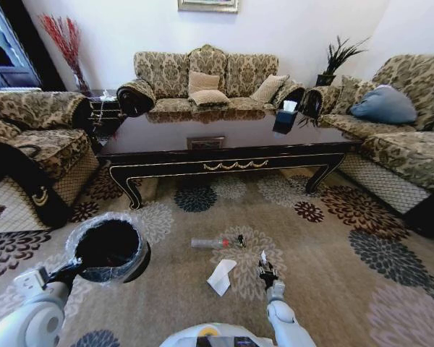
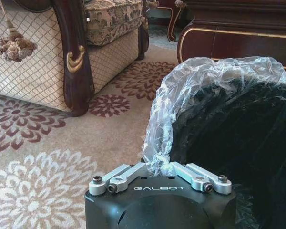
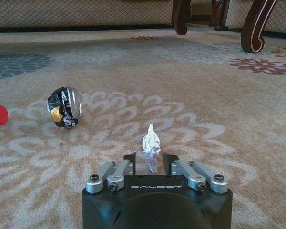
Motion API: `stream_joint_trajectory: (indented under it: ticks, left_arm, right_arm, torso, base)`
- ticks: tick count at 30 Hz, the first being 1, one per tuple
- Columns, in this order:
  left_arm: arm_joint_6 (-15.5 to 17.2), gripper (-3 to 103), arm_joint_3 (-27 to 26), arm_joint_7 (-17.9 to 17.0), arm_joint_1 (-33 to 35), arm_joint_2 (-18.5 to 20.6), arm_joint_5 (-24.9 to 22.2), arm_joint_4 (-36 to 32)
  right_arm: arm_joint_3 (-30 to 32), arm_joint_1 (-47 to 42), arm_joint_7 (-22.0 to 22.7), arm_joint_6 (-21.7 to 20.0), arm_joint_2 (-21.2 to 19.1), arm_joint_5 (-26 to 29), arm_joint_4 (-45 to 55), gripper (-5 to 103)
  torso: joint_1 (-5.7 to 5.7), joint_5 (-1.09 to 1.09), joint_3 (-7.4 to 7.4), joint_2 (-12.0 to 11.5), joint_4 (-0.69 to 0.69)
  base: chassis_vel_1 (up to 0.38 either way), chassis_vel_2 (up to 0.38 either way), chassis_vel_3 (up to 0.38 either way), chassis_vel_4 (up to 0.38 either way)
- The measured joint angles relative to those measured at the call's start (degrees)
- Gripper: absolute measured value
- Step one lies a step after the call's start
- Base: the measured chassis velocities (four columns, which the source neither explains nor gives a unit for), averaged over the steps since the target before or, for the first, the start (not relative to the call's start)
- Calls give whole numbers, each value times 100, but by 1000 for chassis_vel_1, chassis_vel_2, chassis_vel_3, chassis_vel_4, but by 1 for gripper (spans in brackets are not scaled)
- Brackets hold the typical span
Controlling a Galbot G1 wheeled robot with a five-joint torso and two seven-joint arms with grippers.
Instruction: Move to the front of the table and pick up the trash from the floor, then place it into the trash bin.
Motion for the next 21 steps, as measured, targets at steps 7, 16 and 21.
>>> stream_joint_trajectory:
  ticks: [7,16,21]
  left_arm:
    - [0,2,38,-11,-7,-15,26,42]
    - [0,2,325,-13,-25,-95,213,-34]
    - [0,2,659,16,-37,-186,407,-73]
  right_arm:
    - [8,-5,-4,17,10,-53,-2,5]
    - [-16,-204,-20,130,-22,-103,413,0]
    - [-107,-475,-460,542,-144,-158,1279,0]
  torso:
    - [0,0,0,0,0]
    - [0,1,0,0,0]
    - [0,0,0,0,-1]
  base:
    - [0,0,0,0]
    - [0,0,0,0]
    - [0,0,0,0]
